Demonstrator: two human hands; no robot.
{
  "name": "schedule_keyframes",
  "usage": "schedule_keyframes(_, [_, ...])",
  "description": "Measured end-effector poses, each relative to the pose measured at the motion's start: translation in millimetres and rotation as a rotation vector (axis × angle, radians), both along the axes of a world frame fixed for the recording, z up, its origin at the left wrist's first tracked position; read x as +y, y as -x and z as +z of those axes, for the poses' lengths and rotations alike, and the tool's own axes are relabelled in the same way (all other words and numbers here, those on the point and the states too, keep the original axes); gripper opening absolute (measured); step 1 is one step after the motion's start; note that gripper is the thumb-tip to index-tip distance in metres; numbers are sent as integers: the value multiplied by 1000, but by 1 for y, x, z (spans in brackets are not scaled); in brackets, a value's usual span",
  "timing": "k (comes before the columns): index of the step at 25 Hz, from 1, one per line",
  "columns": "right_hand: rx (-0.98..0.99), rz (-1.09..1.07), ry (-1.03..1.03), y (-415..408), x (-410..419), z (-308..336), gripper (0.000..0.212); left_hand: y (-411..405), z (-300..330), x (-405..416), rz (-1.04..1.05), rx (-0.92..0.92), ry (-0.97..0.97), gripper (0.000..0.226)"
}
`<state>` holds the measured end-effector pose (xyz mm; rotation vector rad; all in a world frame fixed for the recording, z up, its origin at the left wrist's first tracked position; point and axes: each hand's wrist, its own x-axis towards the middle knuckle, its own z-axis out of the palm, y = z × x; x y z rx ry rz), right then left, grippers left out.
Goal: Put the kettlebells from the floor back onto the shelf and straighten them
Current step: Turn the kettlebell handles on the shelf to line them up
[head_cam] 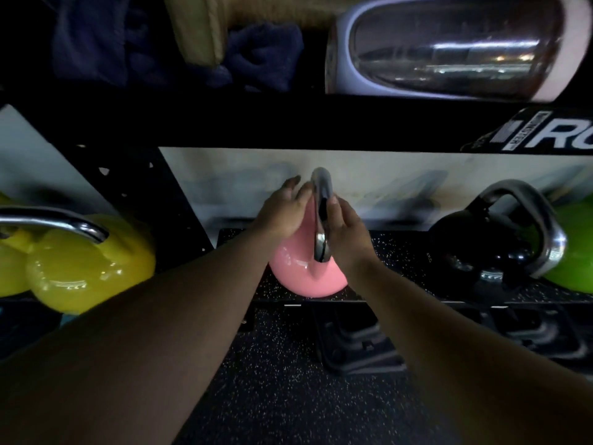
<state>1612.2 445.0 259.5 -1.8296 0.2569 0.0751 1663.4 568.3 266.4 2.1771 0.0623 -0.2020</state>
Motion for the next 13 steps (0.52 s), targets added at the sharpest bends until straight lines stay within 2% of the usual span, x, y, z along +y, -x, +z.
schedule_keyframes(3, [-191,-59,556,6,-1,25,40,43,9,49,-99,-90,-275,35])
schedule_keyframes(5, [-391,33,738,17,21,40,28,68,17,87,-125,-121,-482,33])
schedule_keyframes(7, [-471,164,768,29,63,49,24,88,29,132,-57,-157,-567,34])
schedule_keyframes(13, [-516,403,792,44,201,52,29,127,43,273,54,-242,-706,36])
